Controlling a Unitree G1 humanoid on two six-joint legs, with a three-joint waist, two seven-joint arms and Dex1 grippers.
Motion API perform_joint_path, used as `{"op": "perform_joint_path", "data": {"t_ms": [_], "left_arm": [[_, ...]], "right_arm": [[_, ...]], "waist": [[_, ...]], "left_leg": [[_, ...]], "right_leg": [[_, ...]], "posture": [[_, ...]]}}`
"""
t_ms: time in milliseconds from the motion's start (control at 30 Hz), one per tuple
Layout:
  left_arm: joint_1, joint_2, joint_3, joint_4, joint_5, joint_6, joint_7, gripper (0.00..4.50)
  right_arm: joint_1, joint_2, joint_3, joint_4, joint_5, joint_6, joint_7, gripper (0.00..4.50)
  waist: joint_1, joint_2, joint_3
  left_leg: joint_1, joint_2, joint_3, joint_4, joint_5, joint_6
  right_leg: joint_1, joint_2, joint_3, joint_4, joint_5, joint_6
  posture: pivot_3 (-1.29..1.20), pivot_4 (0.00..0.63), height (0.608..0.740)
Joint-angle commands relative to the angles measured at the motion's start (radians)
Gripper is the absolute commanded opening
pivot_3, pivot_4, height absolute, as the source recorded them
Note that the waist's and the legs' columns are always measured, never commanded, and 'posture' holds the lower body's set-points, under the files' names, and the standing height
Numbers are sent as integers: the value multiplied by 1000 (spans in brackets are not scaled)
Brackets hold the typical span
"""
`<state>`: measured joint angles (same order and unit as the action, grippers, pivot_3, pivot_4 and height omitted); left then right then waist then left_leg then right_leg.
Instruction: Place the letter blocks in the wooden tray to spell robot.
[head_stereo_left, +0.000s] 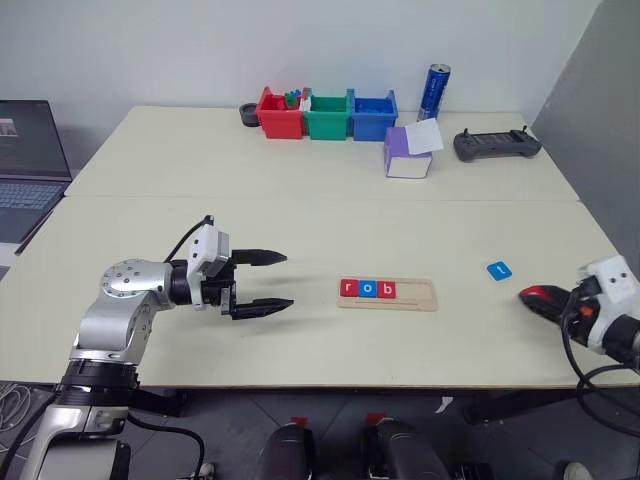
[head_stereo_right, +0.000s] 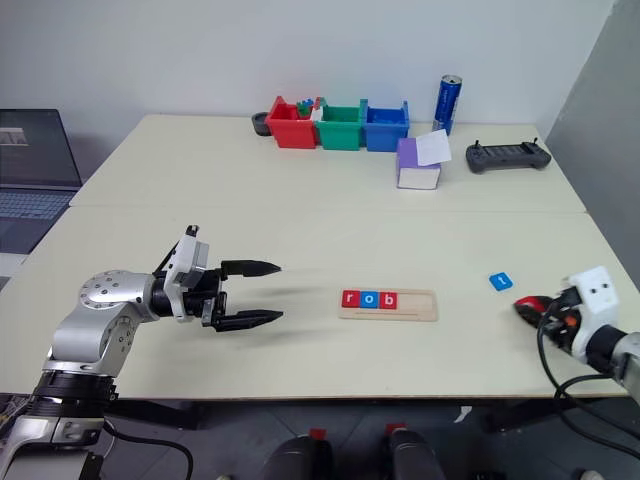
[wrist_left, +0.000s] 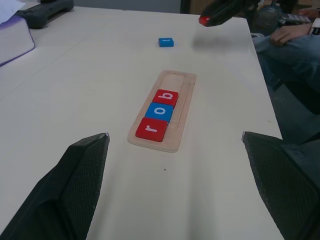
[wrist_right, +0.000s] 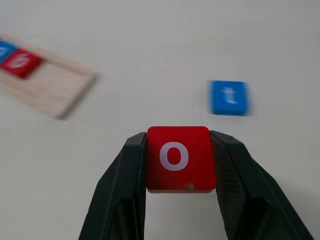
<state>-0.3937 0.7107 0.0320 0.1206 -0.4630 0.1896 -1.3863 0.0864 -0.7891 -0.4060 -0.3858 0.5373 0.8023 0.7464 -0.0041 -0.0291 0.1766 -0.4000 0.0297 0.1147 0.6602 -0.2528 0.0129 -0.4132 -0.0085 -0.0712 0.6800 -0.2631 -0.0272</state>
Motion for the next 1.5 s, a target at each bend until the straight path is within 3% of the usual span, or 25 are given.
{"op": "perform_joint_path", "data": {"t_ms": [33,200,500,700,800,933,1067,1233,1500], "left_arm": [[-23,-7,1,-8,-2,-14,-2,4500],[-18,-4,2,-7,-1,-15,-5,4500],[-23,-9,-6,9,3,-17,-16,4500],[-27,-10,-5,12,4,-16,-25,4500],[-30,-10,-6,13,6,-15,-25,4500],[-40,-17,-11,12,12,-12,-17,4500],[-38,-10,-6,13,12,-14,-26,4500],[-27,3,1,-7,8,-10,-23,4500],[4,16,16,-45,1,0,-9,4500]], "right_arm": [[-59,61,68,-16,-30,20,-113,1452],[-58,178,135,-26,-98,0,-248,1452],[-57,259,189,-34,-152,4,-363,1452],[-70,254,162,-40,-139,1,-357,3475],[-80,165,108,-59,-49,4,-217,4484],[-66,-73,125,22,-17,-115,137,4484],[-196,-227,282,299,-146,-357,403,4484],[-491,-213,497,738,-360,-700,592,4484],[-667,-144,588,1047,-461,-933,717,4484]], "waist": [[1,-2,0],[4,-2,0],[2,-2,0],[2,-2,0],[3,-2,0],[4,-2,0],[-2,-3,0],[-3,-3,1],[1,-3,1]], "left_leg": [[0,0,0,0,0,0],[-2,-1,0,-1,0,0],[-7,-1,0,1,0,0],[-7,-1,0,1,0,0],[-7,-1,0,1,0,0],[-7,-1,0,1,0,0],[-6,-1,0,1,0,0],[-6,0,0,1,0,0],[-7,0,1,2,3,-4]], "right_leg": [[0,0,0,0,0,0],[-2,0,0,-1,0,-1],[-7,0,0,0,0,0],[-7,0,0,1,0,0],[-7,0,0,0,0,0],[-7,0,0,0,0,0],[-6,1,-1,0,0,0],[-6,2,0,0,0,0],[-6,1,1,0,0,-1]], "posture": [[0,150,740],[0,150,740],[0,150,740],[0,150,740],[0,150,740],[0,150,740],[0,150,740],[0,150,740],[0,150,740]]}}
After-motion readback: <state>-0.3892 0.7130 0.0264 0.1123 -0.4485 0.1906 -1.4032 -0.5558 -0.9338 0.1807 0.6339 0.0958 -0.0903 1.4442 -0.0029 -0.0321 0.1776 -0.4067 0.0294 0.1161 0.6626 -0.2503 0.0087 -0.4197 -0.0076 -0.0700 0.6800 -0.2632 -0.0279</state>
